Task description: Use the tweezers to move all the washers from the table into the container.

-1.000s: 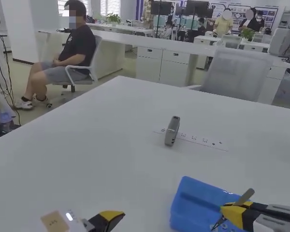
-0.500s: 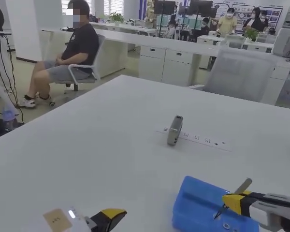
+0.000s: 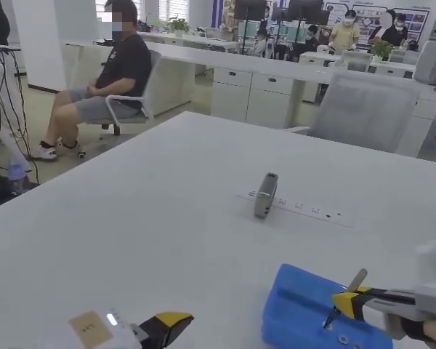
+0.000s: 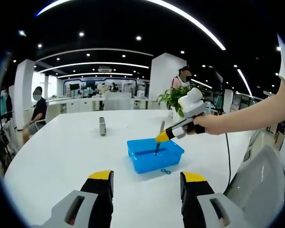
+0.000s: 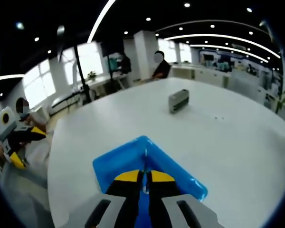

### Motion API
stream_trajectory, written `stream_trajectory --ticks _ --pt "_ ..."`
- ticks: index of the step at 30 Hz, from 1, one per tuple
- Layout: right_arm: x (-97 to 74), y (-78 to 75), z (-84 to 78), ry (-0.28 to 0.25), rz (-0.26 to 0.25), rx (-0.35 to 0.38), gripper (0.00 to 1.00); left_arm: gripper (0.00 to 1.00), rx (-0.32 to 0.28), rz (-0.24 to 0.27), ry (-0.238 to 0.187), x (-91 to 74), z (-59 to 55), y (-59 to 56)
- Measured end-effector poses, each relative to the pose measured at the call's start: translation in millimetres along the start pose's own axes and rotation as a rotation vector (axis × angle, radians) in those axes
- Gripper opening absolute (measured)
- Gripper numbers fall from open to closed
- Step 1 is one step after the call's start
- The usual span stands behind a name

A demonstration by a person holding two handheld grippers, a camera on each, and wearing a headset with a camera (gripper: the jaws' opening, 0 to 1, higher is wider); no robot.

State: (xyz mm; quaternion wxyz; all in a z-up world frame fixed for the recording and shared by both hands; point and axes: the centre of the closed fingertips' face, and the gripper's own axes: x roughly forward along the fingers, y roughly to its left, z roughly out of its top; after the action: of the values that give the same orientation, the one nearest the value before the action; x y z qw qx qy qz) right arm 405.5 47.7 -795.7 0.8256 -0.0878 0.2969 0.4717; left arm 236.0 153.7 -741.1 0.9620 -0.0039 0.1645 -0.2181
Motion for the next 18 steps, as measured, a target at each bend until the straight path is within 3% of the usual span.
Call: stream_trajectory --ticks 9,18 --pt "7.6 -11.3 -7.2 0.024 -0.005 0.001 0.02 0.56 -0.001 -0.002 -0.002 0.0 0.1 -0.4" --pt "9.6 -12.1 -7.5 0.024 -0.009 -0.006 0.03 0.56 -0.003 -0.001 -0.005 -0.1 0.5 -0.1"
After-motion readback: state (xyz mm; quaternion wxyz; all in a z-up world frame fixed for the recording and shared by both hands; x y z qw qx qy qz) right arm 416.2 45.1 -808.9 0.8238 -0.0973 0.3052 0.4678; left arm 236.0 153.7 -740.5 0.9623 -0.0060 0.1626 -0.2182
